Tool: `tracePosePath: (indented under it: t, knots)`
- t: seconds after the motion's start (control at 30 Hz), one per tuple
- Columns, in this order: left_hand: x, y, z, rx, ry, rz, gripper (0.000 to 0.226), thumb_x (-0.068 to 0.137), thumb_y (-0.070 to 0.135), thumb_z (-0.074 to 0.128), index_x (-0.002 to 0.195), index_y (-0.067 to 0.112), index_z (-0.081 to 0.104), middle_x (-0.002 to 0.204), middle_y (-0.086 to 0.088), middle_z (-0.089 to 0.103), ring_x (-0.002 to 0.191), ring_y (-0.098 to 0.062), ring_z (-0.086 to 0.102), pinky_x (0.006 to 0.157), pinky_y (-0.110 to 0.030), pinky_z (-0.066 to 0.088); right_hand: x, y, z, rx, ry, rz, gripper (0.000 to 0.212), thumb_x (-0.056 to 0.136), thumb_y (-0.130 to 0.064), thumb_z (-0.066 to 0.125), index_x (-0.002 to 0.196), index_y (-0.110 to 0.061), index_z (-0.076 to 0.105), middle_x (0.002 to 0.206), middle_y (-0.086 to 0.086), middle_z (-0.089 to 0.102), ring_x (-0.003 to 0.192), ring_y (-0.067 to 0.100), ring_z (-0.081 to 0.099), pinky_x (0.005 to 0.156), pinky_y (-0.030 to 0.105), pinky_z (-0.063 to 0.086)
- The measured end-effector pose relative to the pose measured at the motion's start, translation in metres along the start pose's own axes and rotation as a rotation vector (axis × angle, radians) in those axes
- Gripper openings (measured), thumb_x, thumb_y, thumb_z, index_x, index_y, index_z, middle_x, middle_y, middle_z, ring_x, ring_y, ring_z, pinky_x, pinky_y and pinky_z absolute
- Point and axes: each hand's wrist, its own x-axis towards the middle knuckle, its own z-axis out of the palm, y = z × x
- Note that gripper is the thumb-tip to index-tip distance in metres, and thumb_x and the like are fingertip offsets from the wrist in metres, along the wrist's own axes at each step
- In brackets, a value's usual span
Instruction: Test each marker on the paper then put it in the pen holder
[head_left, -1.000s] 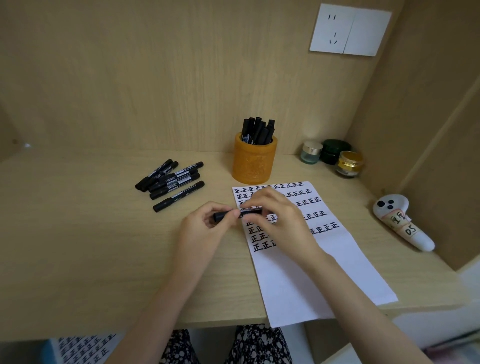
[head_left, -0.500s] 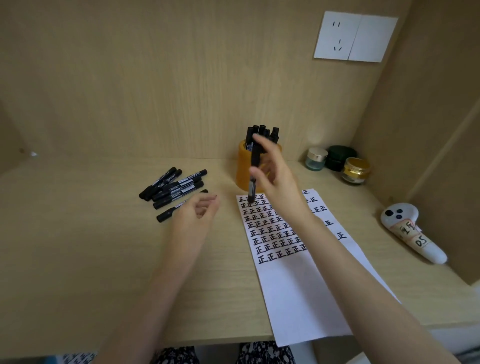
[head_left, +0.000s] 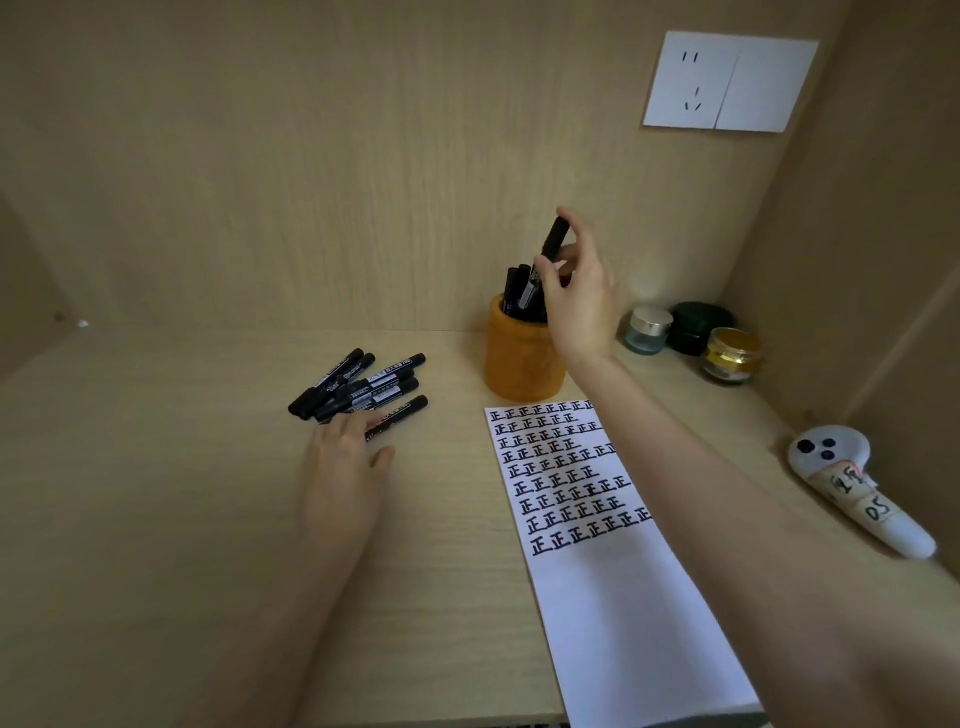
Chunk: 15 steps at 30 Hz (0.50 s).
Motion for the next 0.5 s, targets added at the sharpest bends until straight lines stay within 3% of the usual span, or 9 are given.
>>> tracePosePath:
  t: [0.17,0.33,0.5]
  knots:
    - [0.002,-0.007,0.000,0.085,0.027,0.021,0.037,0.083,0.010,0.066,0.119,0.006,0.059,0.118,-0.014,0.059,0.113,-0.031,0.047,0.100,-0.041,0.038,-0.006,0.013,0.005,-0.105,-0.115,-0.004,0.053,0.092,-0.023,0.061,0.142,-0.025,0.042,0.103,0.004,0.064,0.105,0.017,0.050,0.081,0.024,0.035]
    - [0.004,-0.011,0.002,0.117,0.041,0.026,0.032,0.082,0.005,0.066,0.114,0.004,0.063,0.111,-0.018,0.061,0.106,-0.035,0.049,0.094,-0.043,0.040,0.000,0.014,0.006,-0.194,-0.144,-0.081,0.048,0.095,-0.025,0.056,0.141,-0.022,0.044,0.114,0.008,0.059,0.115,0.024,0.038,0.096,0.030,0.031]
    - [0.004,-0.013,0.006,0.117,0.035,0.017,0.028,0.082,0.004,0.066,0.109,0.006,0.064,0.103,-0.016,0.062,0.098,-0.033,0.053,0.086,-0.043,0.045,0.015,0.010,0.005,-0.267,-0.225,-0.064,0.041,0.098,-0.030,0.051,0.138,-0.023,0.048,0.125,0.011,0.053,0.121,0.028,0.033,0.099,0.030,0.025]
